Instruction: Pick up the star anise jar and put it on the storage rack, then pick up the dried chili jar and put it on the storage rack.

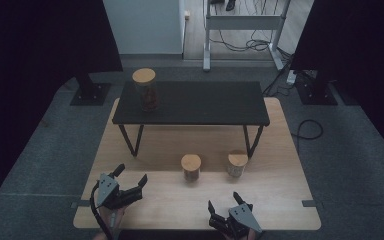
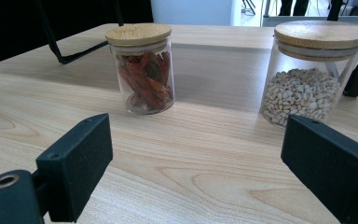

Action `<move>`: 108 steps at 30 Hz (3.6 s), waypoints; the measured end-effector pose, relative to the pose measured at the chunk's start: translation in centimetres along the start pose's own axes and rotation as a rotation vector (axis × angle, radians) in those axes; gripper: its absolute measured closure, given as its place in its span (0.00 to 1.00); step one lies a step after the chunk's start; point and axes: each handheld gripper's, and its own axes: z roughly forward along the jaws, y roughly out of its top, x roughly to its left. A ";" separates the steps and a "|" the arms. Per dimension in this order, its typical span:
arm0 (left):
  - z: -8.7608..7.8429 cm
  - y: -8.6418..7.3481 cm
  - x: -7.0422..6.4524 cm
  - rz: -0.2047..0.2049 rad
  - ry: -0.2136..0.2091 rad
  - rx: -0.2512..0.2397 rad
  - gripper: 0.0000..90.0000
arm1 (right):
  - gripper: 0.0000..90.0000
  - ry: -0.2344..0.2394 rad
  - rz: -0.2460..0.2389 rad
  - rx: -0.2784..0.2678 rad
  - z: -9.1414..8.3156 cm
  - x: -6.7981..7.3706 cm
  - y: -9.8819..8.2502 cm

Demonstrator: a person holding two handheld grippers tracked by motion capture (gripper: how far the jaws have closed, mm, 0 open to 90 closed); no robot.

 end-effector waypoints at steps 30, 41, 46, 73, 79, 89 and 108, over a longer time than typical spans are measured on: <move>0.4 -0.4 0.4 -0.001 -0.025 0.023 0.08 | 0.03 0.007 -0.014 0.025 0.6 1.5 0.5; 0.5 -0.5 0.7 -0.030 -0.020 0.037 0.08 | 0.01 0.022 0.024 0.053 1.5 1.5 1.6; 0.6 -0.6 0.9 -0.044 -0.024 0.045 0.09 | 0.02 0.031 0.038 0.070 1.9 1.3 2.0; 0.7 -0.8 1.7 -0.096 -0.035 0.042 0.09 | 0.03 0.049 -0.054 0.137 5.9 3.0 5.4; 0.9 -1.0 1.8 -0.107 -0.046 0.051 0.09 | 0.03 0.077 -0.060 0.158 7.4 3.2 6.4; 1.0 -1.1 1.8 -0.105 -0.048 0.056 0.09 | 0.03 0.089 -0.061 0.220 9.9 3.3 7.7; 1.2 -1.1 2.0 -0.109 -0.059 0.068 0.09 | 0.03 0.049 -0.083 0.256 12.3 3.9 7.9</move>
